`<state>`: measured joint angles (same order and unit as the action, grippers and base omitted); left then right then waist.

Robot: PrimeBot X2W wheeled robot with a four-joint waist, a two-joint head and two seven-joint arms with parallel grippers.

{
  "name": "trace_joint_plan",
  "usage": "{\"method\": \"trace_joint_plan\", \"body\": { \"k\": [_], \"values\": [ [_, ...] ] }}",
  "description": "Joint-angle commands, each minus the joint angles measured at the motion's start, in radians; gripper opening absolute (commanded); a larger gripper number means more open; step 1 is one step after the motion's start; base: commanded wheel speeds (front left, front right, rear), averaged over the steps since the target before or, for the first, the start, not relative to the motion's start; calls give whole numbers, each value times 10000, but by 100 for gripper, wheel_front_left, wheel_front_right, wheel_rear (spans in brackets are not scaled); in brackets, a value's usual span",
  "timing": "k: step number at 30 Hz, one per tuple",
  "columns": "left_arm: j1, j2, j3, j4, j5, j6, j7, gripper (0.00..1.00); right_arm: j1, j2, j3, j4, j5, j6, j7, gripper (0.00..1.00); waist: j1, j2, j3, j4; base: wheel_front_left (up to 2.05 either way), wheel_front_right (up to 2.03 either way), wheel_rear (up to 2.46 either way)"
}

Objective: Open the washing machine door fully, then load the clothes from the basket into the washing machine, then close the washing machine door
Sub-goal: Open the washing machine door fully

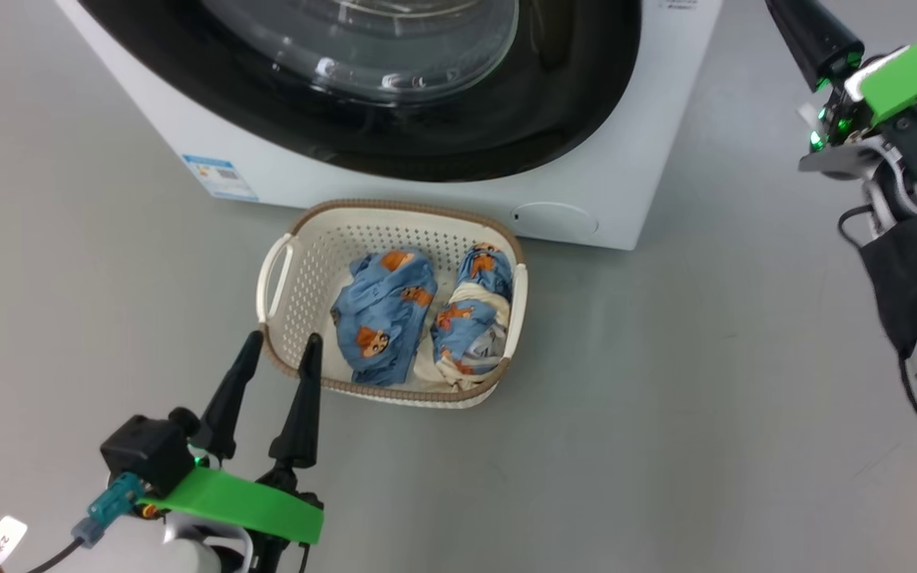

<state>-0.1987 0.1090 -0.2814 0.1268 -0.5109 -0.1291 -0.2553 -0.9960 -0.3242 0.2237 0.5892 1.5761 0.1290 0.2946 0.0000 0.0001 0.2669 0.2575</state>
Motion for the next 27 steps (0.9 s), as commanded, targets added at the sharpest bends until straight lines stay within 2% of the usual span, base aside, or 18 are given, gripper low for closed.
{"method": "trace_joint_plan", "body": {
  "k": [1, 12, 27],
  "values": [
    [-353, 149, 283, -273, -48, -16, -65, 100, -289, 11, 116, -179, 82, 17, 147, 0, 0, -1, 333, 292, 0, 0, 0],
    [-1067, 58, -208, -436, -302, -16, -65, 100, -1781, -325, 319, 1255, 197, 17, 1708, 0, 0, -1, 1280, 826, 0, 0, 0],
    [-1517, -18, -473, -625, -527, -16, -65, 100, -3032, -194, 540, 2055, -246, 17, 1682, 0, 0, -1, 1989, 1235, 0, 0, 0]
  ]
}}
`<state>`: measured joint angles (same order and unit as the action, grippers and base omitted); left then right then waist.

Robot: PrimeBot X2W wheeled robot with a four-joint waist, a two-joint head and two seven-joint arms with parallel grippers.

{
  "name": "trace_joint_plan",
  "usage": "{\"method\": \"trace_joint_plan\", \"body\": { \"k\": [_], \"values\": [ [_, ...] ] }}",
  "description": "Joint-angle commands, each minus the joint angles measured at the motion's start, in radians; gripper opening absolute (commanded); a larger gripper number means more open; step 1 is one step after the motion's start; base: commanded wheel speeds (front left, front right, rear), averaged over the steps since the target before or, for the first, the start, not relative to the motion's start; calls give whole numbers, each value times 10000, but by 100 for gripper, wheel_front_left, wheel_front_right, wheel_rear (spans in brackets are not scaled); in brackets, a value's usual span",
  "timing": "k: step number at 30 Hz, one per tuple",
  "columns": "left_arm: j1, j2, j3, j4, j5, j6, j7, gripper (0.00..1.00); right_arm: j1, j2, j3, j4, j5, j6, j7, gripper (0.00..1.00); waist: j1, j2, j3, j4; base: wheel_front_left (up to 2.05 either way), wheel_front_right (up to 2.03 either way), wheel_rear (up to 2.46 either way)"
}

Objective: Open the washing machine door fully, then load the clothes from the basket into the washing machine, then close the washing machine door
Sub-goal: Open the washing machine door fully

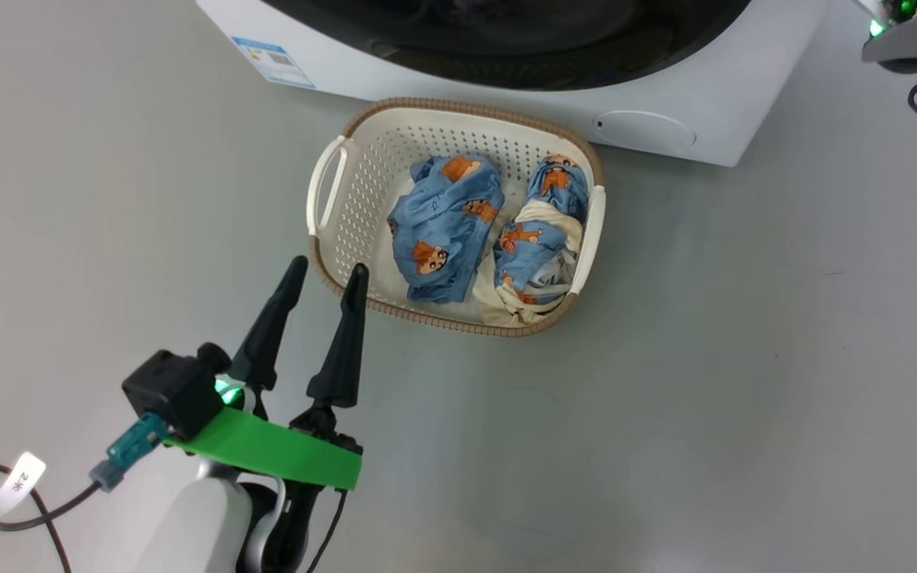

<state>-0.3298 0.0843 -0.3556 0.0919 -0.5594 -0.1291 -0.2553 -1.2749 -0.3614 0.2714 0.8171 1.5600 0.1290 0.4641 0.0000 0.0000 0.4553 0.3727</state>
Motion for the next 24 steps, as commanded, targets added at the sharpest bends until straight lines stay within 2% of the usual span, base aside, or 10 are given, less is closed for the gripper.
{"method": "trace_joint_plan", "body": {
  "k": [1, 11, 24],
  "values": [
    [-230, 222, 250, -289, -52, -16, -65, 100, -314, 183, 75, -212, -111, 17, -30, 0, 0, 0, 150, 108, 0, 0, 0],
    [-397, 165, 180, -333, -77, -16, -65, 100, -588, 318, 270, -254, -225, 17, 39, 0, 0, 0, 361, 221, 0, 0, 0],
    [-320, 194, 257, -255, 0, -16, -65, 100, 79, 432, 791, -851, -269, 17, 462, 0, 0, 0, -42, 130, 0, 0, 0]
  ]
}}
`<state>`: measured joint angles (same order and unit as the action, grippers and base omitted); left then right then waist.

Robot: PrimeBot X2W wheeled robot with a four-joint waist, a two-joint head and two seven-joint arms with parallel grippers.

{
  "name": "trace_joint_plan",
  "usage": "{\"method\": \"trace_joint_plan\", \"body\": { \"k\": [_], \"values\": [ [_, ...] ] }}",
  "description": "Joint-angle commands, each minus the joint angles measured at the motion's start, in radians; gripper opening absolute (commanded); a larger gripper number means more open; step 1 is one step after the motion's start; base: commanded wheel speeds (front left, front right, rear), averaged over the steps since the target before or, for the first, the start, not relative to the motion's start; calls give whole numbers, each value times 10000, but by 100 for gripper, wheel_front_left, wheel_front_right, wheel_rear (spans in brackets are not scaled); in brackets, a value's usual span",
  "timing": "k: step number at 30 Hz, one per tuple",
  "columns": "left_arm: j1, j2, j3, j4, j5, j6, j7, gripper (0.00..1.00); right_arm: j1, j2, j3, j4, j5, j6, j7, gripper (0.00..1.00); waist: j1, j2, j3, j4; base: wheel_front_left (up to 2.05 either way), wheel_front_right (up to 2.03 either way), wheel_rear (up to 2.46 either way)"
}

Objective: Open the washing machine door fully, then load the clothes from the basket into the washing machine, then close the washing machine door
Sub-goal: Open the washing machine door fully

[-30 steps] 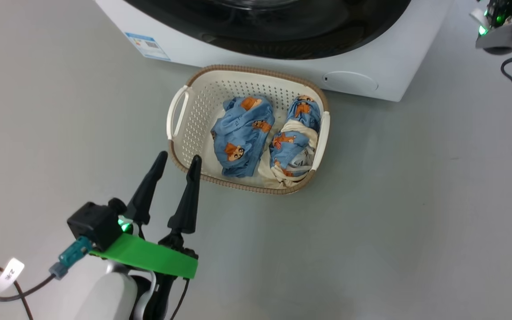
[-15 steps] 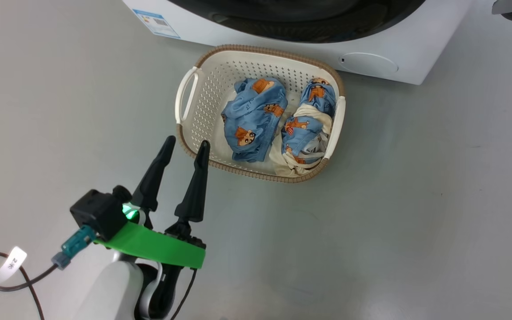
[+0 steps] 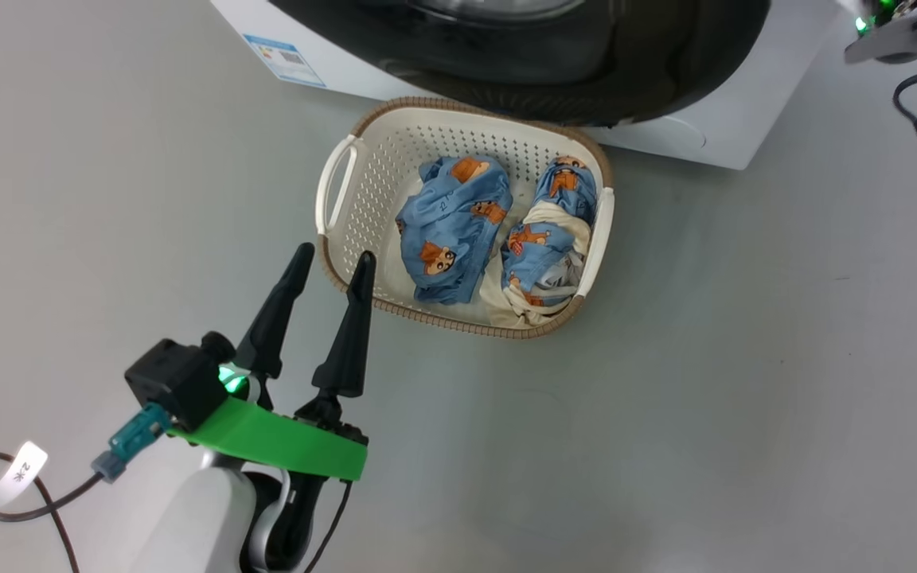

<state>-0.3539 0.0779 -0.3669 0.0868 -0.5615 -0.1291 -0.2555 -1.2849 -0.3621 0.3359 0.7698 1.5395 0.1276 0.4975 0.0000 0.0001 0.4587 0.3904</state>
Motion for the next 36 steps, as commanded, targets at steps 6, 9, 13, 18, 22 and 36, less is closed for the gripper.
{"method": "trace_joint_plan", "body": {
  "k": [6, 9, 13, 18, 22, 36],
  "values": [
    [150, 346, 473, -133, 80, -16, -63, 100, 821, 545, 305, -727, 129, 31, 396, 0, 0, -1, -437, -184, 0, 0, 0],
    [284, 374, 509, -92, 118, -16, -63, 100, 1234, 576, 429, -946, 185, 31, 562, 0, 0, -1, -655, -238, 0, 0, 0],
    [532, 408, 555, -96, 173, -16, -63, 100, 1772, 691, 588, -1341, 267, 31, 734, 0, 0, -1, -923, -334, 0, 0, 0],
    [748, 438, 646, -94, 180, -16, -63, 100, 2324, 813, 850, -1838, 277, 31, 965, 0, 0, -1, -1160, -394, 0, 0, 0],
    [855, 435, 628, -51, 221, -16, -63, 100, 2739, 917, 1000, -2201, 309, 31, 1063, 0, 0, -1, -1383, -391, 0, 0, 0],
    [1324, 423, 685, -61, 322, -16, -63, 100, 4058, 1328, 1585, -3434, 437, 31, 1603, 0, 0, -1, -2082, -161, 0, 0, 0]
  ]
}}
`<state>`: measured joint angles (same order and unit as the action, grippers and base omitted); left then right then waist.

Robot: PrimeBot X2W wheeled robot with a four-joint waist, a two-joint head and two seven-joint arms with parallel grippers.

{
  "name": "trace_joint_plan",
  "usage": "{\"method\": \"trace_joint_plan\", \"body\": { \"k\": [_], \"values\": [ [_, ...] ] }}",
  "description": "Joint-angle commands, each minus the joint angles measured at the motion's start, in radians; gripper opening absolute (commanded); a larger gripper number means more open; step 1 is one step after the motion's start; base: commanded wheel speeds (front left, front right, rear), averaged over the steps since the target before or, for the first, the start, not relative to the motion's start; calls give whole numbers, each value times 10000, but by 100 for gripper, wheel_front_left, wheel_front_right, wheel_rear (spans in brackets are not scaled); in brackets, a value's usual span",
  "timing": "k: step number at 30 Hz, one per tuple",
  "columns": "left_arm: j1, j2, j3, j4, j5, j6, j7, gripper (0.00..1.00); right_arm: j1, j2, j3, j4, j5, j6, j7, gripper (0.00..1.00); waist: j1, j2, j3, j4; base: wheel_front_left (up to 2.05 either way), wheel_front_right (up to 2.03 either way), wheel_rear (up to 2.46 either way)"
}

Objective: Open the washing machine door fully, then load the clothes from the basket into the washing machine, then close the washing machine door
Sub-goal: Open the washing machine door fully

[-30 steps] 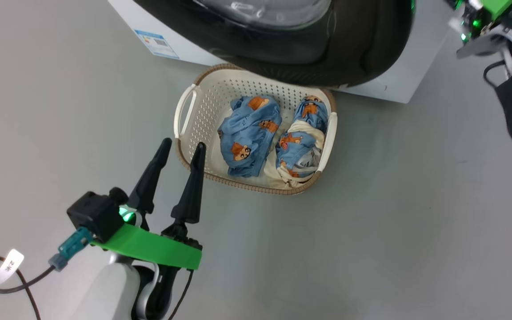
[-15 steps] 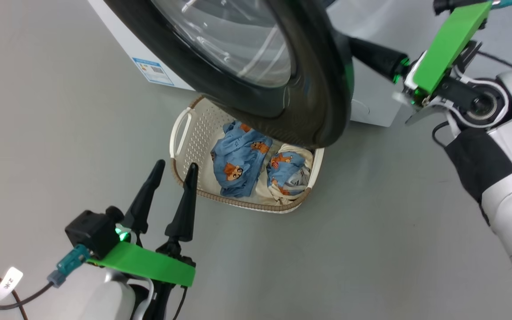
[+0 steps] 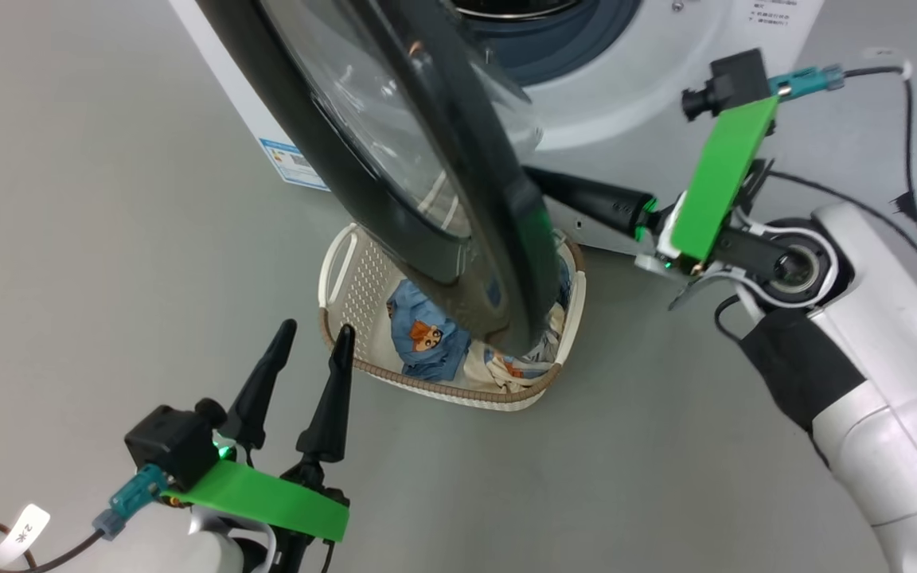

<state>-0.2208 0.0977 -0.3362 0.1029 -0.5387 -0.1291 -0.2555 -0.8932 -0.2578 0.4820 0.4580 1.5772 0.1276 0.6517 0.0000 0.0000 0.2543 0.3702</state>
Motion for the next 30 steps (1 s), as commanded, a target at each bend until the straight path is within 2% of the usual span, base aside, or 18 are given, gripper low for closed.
{"method": "trace_joint_plan", "body": {
  "k": [1, 14, 24, 25, 27, 29, 30],
  "values": [
    [9, 234, 388, -227, 99, -16, -63, 100, 203, 331, 172, -381, 56, 31, 93, 0, 0, 0, -60, 56, 0, 0, 0],
    [150, 306, 456, -249, 147, -16, -63, 100, 725, 852, 805, -990, -92, 31, 405, 0, 0, 0, -246, 343, 0, 0, 0],
    [214, 337, 629, -169, 190, -16, -63, 100, 893, 908, 905, -1102, -210, 31, 199, 0, 0, 0, -475, 170, 0, 0, 0],
    [238, 350, 648, -156, 195, -16, -63, 100, 940, 886, 894, -1111, -231, 31, 130, 7, 0, 0, -521, 120, 0, 0, 0],
    [272, 369, 682, -124, 180, -16, -63, 100, 1037, 827, 848, -1151, -272, 31, -47, 41, 0, 0, -577, 30, 0, 0, 0],
    [297, 398, 704, -55, 157, -16, -63, 100, 1173, 749, 808, -1197, -306, 31, -224, 99, 0, 0, -675, -72, 0, 0, 0],
    [309, 414, 717, -25, 133, -16, -63, 100, 1254, 708, 793, -1210, -316, 31, -305, 100, 0, 0, -714, -123, 0, 0, 0]
  ]
}}
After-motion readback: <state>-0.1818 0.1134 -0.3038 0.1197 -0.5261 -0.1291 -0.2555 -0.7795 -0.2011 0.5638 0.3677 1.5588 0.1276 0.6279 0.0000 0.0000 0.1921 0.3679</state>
